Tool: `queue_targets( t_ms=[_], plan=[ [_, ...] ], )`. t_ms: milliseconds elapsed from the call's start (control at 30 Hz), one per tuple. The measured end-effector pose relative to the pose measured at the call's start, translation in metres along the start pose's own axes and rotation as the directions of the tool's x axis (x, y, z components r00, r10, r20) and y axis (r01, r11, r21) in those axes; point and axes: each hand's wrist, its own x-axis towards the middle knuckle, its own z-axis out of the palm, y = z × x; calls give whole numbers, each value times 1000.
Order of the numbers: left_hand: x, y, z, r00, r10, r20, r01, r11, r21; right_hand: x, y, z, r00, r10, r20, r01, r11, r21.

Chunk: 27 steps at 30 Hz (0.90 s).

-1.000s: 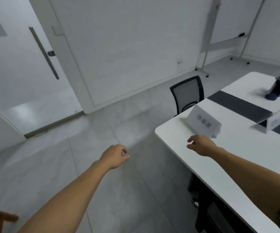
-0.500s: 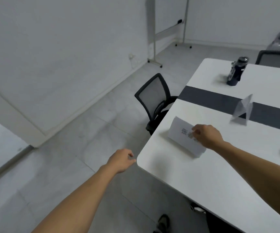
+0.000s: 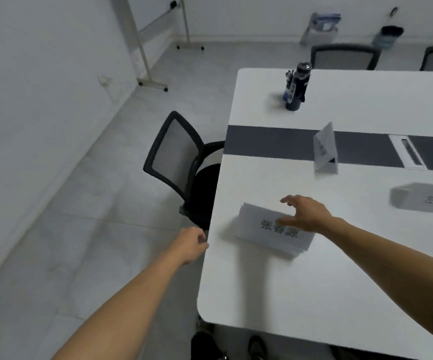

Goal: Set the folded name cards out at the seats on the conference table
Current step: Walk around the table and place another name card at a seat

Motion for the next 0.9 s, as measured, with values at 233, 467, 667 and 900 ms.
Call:
queue_targets(
  t_ms=[233, 467, 667, 900],
  plan=[
    [90, 9, -8, 963, 183, 200, -222, 955, 196, 4, 2, 9, 966, 226, 126, -229, 973, 10],
    [147, 18, 18, 854, 379, 356, -510, 747, 427, -1, -7, 25, 949, 310, 57, -308, 950, -47],
    [160, 2, 69, 783, 429, 450, -617, 625, 479, -1, 0, 34, 945, 320, 61, -317, 947, -49],
    [168, -21, 82, 732, 515, 446, -681, 530, 505, -2, 2, 39, 939, 340, 42, -339, 940, -20]
  ],
)
